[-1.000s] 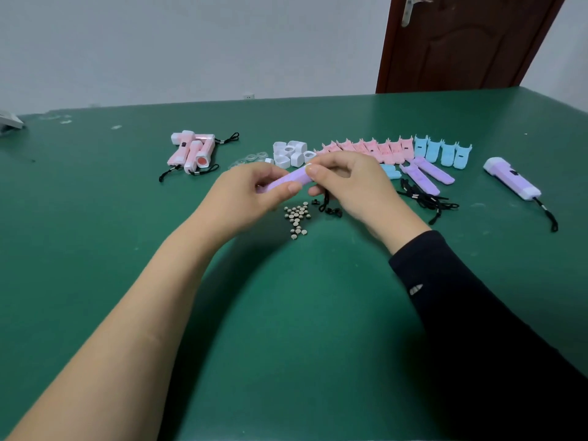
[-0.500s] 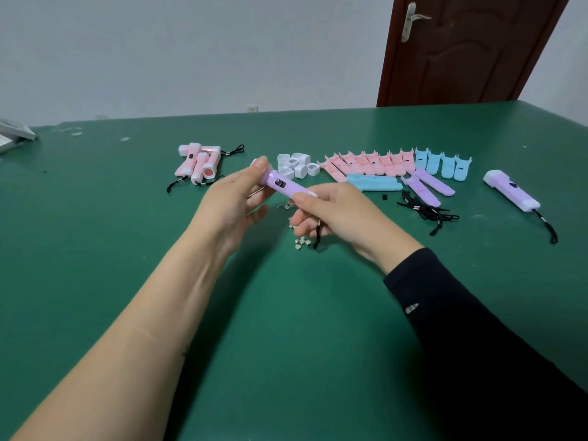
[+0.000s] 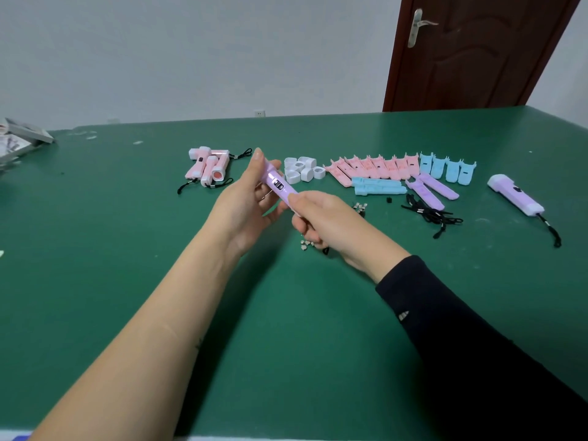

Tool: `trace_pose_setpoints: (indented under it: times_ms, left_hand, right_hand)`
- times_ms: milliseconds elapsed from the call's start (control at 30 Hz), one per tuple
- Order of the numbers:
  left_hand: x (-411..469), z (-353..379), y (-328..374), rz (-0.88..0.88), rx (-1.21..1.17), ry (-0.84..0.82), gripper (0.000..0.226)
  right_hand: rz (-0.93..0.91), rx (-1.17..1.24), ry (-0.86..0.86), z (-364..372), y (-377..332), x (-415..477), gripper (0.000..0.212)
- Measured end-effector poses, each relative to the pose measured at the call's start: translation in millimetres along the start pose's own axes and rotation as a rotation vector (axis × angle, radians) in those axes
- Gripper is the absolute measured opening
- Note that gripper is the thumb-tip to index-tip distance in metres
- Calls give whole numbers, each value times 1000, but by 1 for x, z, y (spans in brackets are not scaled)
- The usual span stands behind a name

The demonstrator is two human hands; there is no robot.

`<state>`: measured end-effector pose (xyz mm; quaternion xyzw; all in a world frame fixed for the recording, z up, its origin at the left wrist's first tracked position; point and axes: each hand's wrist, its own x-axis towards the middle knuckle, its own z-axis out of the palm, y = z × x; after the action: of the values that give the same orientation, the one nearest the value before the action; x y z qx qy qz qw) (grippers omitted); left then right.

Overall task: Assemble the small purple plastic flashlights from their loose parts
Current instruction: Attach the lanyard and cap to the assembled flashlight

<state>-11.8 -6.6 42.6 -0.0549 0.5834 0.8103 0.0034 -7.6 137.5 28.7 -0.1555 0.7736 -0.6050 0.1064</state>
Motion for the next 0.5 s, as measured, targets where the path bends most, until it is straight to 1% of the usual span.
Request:
trace_pose_setpoints:
  times_ms: [133, 267, 333, 433, 500]
  left_hand:
    - [-3, 4, -4, -27, -27, 18, 30]
    - [-4, 6, -7, -50, 0, 17, 31]
    - [-5, 7, -5, -26, 8, -26, 36]
    - [-7, 11, -4, -12, 60, -146, 51]
    - [-8, 13, -7, -39, 65, -209, 57]
  right_hand:
    - [-36, -153, 124, 12, 2, -1, 33]
    - [-18, -202, 131, 15, 4, -5, 34]
    - [-28, -199, 144, 12, 2, -5, 31]
    - [-38, -161, 183, 7, 2, -4, 26]
    - [-41, -69, 215, 3, 3, -5, 22]
